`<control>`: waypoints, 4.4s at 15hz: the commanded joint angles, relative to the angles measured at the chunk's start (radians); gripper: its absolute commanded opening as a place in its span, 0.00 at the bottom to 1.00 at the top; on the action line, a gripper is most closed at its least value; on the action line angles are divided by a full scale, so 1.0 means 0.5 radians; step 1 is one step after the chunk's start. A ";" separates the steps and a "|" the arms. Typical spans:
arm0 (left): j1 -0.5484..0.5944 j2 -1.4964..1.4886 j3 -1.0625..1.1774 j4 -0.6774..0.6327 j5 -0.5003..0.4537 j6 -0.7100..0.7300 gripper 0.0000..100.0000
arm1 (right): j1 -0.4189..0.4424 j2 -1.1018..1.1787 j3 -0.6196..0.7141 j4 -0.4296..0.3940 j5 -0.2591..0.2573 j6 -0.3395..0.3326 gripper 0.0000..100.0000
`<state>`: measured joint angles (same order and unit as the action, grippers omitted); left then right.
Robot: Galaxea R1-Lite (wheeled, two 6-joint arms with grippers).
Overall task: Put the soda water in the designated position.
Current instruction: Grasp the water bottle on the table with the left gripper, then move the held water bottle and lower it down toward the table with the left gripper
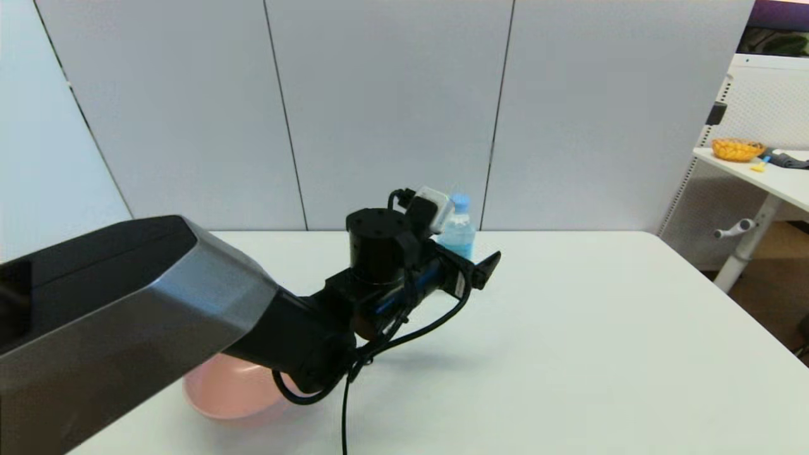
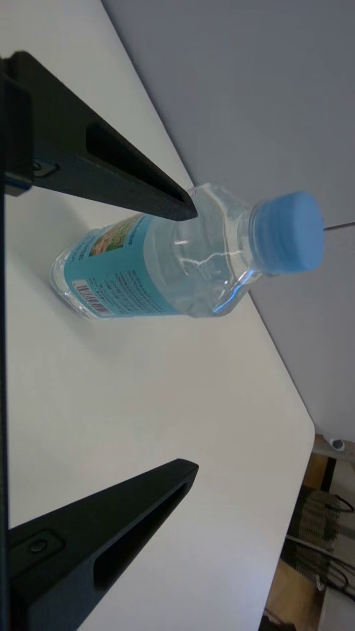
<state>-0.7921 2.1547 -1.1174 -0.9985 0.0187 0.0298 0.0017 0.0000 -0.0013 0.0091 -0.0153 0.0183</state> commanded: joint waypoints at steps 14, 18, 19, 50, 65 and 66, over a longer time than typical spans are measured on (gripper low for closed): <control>-0.143 0.237 -0.410 0.003 0.868 -0.004 1.00 | 0.003 0.000 -0.001 0.000 -0.003 0.003 1.00; -0.195 0.317 -0.471 0.003 1.064 -0.010 1.00 | 0.000 0.003 -0.001 0.000 0.000 0.003 1.00; -0.195 0.332 -0.474 0.003 1.064 -0.007 1.00 | 0.003 0.003 -0.001 0.000 0.000 0.003 1.00; -0.045 0.741 -0.959 -0.059 1.073 -0.017 0.00 | 0.003 0.003 -0.001 0.000 0.000 0.003 1.00; 0.010 0.437 -0.809 -0.083 1.067 0.100 0.00 | 0.003 0.000 -0.001 0.000 -0.003 -0.003 1.00; 0.056 0.314 -0.710 -0.083 1.058 0.161 0.00 | 0.000 0.000 -0.001 0.000 0.000 0.003 1.00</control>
<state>-0.7966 2.4300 -1.5455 -1.0332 0.5474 0.0681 0.0019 0.0000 -0.0013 0.0091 -0.0153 0.0196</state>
